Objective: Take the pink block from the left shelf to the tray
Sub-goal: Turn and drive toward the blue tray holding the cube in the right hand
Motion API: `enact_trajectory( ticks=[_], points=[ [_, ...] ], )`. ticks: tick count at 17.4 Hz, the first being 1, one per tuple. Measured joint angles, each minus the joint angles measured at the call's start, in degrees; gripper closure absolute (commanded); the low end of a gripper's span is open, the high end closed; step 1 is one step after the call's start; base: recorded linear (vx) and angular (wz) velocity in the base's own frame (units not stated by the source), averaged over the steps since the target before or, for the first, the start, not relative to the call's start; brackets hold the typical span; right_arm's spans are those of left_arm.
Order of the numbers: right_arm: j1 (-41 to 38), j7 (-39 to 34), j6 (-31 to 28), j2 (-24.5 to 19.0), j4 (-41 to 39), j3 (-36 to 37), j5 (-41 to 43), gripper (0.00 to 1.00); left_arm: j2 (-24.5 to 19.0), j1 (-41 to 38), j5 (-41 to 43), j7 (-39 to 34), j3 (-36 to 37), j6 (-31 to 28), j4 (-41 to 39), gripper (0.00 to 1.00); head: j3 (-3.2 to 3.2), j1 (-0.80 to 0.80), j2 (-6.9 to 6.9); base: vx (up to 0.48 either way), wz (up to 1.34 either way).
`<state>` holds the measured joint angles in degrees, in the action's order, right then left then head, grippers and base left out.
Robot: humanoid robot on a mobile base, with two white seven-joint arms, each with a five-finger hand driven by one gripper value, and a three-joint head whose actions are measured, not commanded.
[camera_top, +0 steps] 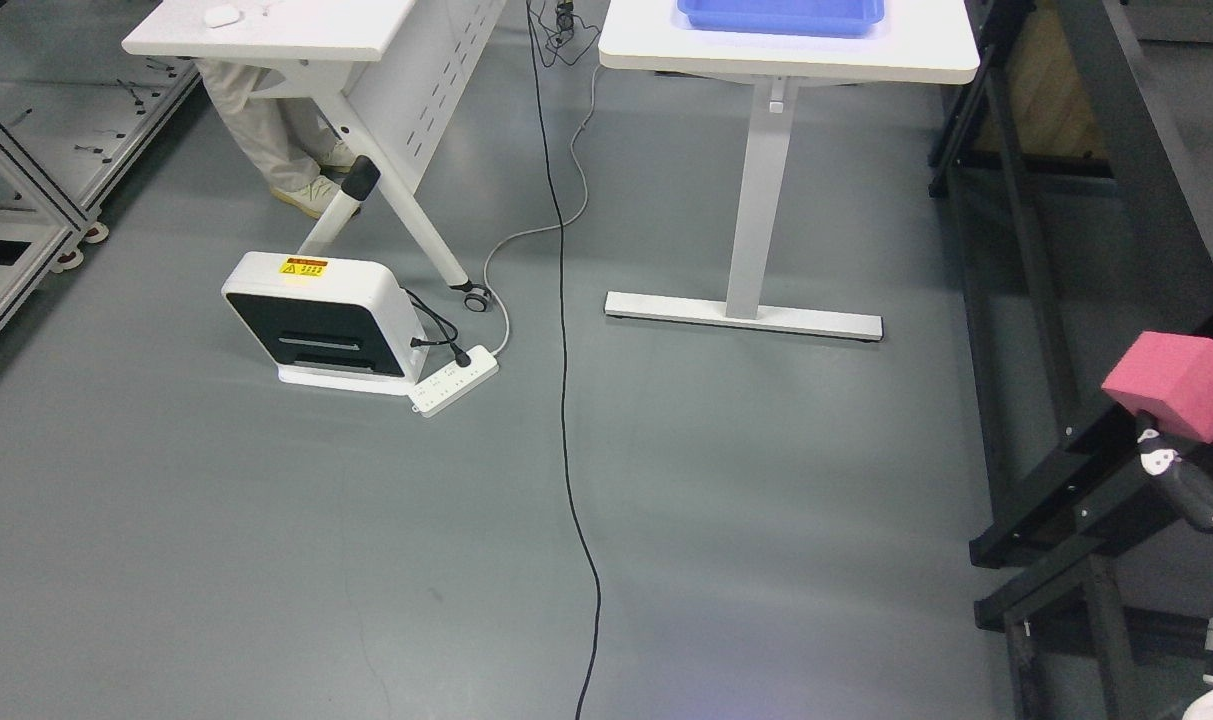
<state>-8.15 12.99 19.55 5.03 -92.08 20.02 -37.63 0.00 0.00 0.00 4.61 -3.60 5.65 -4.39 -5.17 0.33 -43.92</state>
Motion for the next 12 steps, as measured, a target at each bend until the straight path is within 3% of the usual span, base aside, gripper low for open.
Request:
enact_trajectory(
  ticks=[12],
  points=[
    [0.0,-0.3,0.0,-0.1,0.0,-0.2,0.0,0.98,0.0,0.0,0.0,0.0,0.0,0.1,0.0,0.00,0.00,0.00,0.00,0.058,0.16]
  ],
)
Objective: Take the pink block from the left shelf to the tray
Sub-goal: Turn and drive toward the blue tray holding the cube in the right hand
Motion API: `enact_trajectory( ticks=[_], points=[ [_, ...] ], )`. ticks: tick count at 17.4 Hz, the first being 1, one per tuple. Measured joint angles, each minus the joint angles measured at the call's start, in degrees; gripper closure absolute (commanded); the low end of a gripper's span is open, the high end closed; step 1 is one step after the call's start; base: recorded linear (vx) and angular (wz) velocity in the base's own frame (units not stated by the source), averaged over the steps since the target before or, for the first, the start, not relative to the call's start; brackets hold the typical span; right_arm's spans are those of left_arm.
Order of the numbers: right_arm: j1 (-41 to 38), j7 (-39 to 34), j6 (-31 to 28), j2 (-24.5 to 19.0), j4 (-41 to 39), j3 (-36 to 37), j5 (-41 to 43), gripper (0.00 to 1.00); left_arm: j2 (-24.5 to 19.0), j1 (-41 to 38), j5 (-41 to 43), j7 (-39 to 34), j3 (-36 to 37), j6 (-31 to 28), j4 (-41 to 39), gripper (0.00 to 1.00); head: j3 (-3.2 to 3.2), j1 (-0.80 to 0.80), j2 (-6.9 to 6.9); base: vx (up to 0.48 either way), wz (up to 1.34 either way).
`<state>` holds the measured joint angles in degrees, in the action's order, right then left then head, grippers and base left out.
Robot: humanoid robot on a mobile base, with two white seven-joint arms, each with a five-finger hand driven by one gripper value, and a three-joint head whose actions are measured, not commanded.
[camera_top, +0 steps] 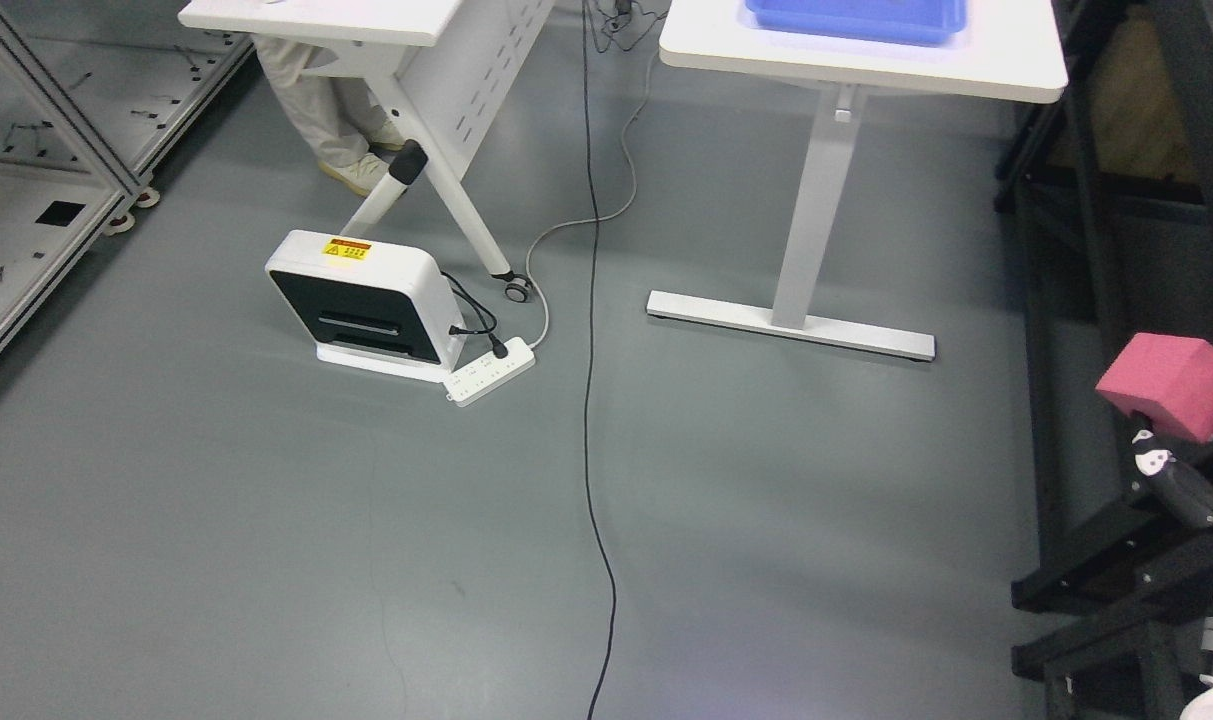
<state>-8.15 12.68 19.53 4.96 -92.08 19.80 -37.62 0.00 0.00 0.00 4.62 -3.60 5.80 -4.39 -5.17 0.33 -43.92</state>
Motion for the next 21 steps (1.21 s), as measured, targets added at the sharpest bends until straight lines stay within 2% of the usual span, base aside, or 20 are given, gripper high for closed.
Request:
enact_trajectory(
  ticks=[7,21],
  points=[
    [0.0,0.0,0.0,0.0,0.0,-0.1,0.0,0.98,0.0,0.0,0.0,0.0,0.0,0.0,0.0,0.00,0.00,0.00,0.00,0.276,0.26],
    [0.0,-0.4,-0.4,0.3,0.1,-0.2,-0.1,0.98,0.0,0.0,0.0,0.0,0.0,0.0,0.0,0.00,0.00,0.00,0.00,0.383,-0.05]
  ],
)
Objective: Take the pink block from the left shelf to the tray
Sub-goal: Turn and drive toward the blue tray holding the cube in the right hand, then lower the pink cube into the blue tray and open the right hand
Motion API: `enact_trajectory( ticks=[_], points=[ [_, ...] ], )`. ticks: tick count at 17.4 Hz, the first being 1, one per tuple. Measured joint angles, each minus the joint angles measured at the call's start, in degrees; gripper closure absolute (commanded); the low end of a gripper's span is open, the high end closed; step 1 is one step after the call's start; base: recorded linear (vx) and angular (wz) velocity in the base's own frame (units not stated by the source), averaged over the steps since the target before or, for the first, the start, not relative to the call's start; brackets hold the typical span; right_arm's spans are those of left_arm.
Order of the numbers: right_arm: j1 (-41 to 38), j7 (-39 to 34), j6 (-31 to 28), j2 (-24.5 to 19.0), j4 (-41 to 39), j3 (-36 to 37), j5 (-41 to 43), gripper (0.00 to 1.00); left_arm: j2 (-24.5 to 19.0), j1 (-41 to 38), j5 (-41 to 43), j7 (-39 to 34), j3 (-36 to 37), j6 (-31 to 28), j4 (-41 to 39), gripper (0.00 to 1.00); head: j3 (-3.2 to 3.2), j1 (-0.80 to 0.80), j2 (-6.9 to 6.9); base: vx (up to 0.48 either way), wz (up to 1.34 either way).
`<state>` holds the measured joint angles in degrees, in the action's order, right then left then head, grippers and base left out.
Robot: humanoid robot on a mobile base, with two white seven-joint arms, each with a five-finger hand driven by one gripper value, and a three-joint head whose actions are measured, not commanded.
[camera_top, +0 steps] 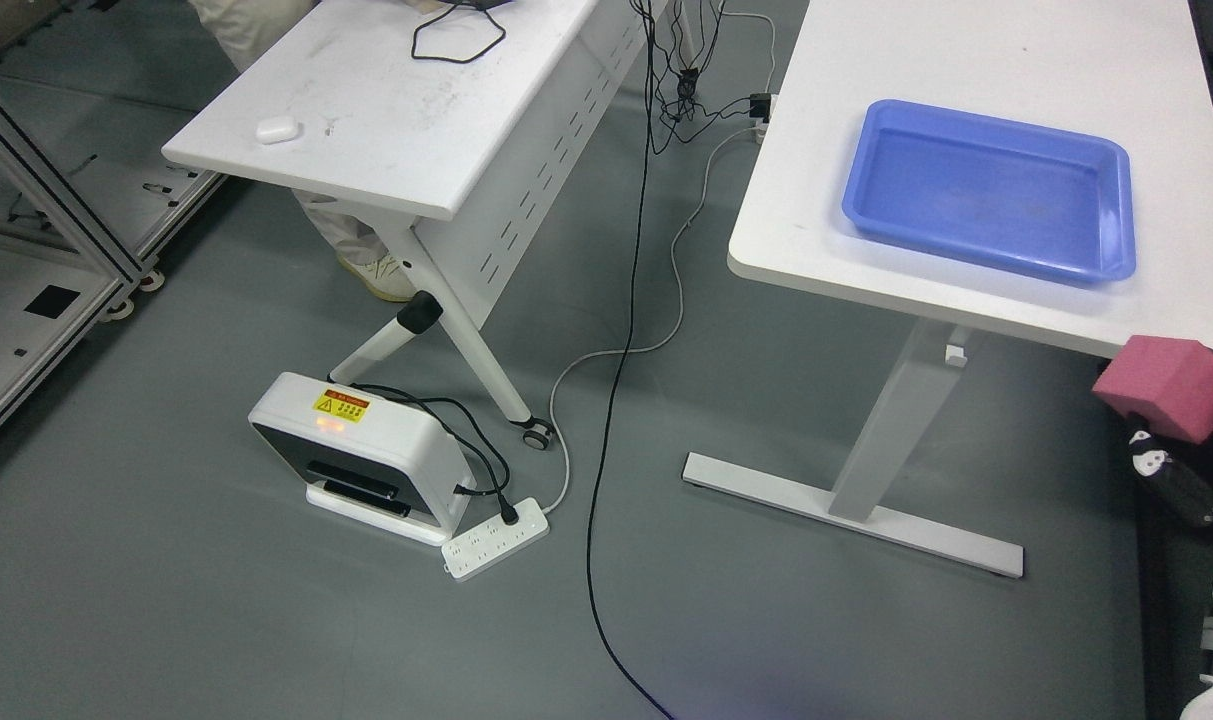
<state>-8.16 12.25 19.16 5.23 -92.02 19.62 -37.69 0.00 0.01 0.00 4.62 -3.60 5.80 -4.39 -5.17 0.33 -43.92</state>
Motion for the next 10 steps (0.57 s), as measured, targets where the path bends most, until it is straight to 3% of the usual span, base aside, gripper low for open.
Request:
enact_trajectory(
  ticks=[10],
  points=[
    [0.3,-0.8,-1.6,0.2,0.1,-0.5,-0.3,0.97,0.0,0.0,0.0,0.0,0.0,0.0,0.0,0.00,0.00,0.00,0.00,0.332,0.01]
  ],
)
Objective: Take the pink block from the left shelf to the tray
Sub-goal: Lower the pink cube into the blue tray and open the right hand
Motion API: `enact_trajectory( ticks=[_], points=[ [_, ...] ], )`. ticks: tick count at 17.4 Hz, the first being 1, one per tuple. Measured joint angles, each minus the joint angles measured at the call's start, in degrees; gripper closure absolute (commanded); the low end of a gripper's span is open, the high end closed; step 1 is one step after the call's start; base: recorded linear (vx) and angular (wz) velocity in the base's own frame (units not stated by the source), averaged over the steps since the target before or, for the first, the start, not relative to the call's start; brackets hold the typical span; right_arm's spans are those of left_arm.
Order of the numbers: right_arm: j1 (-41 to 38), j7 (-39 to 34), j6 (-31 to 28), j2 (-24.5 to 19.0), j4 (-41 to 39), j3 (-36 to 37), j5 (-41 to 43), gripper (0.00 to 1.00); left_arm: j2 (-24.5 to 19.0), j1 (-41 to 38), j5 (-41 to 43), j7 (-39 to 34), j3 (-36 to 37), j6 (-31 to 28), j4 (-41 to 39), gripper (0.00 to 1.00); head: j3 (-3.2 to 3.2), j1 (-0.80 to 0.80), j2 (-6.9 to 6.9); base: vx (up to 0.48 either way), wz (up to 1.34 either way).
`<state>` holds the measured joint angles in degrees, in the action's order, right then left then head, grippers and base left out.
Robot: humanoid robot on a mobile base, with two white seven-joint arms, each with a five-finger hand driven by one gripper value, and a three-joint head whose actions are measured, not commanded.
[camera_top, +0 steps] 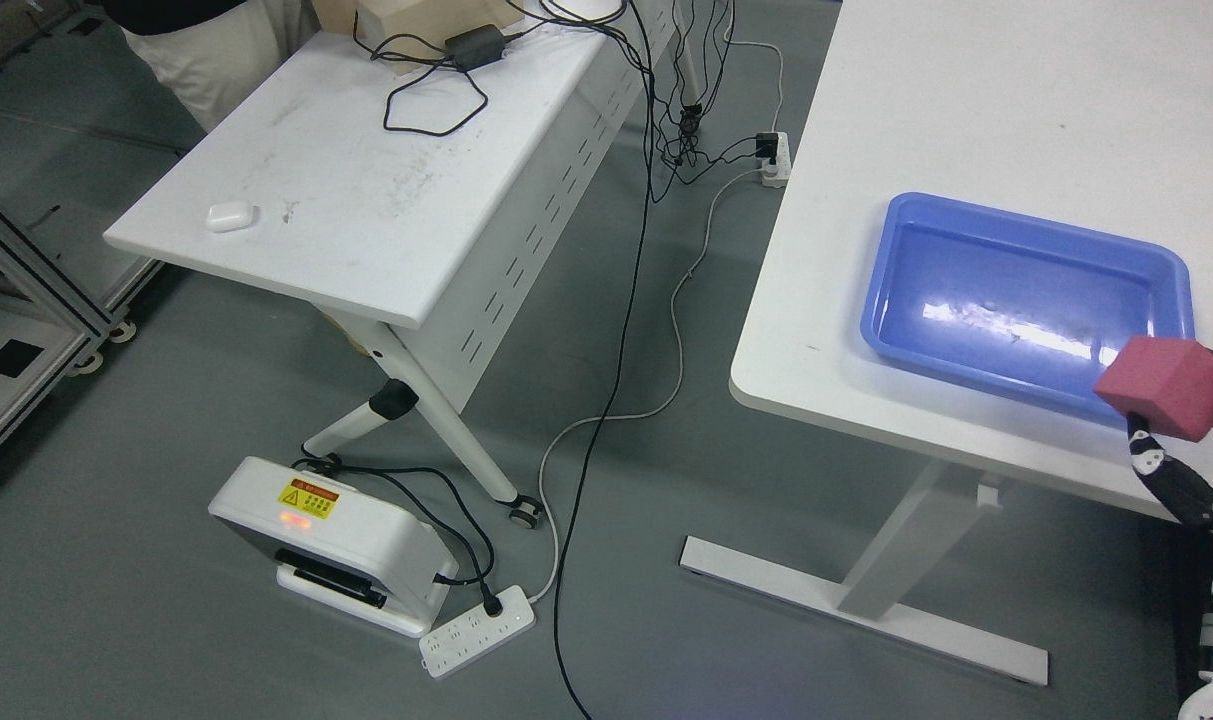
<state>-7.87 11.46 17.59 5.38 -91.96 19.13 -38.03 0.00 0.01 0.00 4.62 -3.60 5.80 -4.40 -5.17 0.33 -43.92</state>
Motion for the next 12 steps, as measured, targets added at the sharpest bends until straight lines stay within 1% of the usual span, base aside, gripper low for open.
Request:
enact_trajectory(
  ticks=[4,6,10,12],
  points=[
    [0.0,-2.1,-1.1,0.1,0.0,-1.1,-0.3,0.95,0.0,0.0,0.0,0.0,0.0,0.0,0.0,0.00,0.00,0.00,0.00,0.289,0.00],
    [0.1,-3.0,-2.0,0.2,0.0,-1.7,-0.4,0.89,0.0,0.0,0.0,0.0,0.0,0.0,0.0,0.00,0.00,0.00,0.00,0.262,-0.01],
    [0.3,-6.0,-4.7,0.2,0.1,-2.9,-0.5,0.51,0.0,0.0,0.0,0.0,0.0,0.0,0.0,0.00,0.00,0.00,0.00,0.204,-0.02],
    [0.5,-8.0,-6.4,0.2,0.1,-3.4,-0.3,0.42,0.0,0.0,0.0,0.0,0.0,0.0,0.0,0.00,0.00,0.00,0.00,0.134,-0.01]
  ],
)
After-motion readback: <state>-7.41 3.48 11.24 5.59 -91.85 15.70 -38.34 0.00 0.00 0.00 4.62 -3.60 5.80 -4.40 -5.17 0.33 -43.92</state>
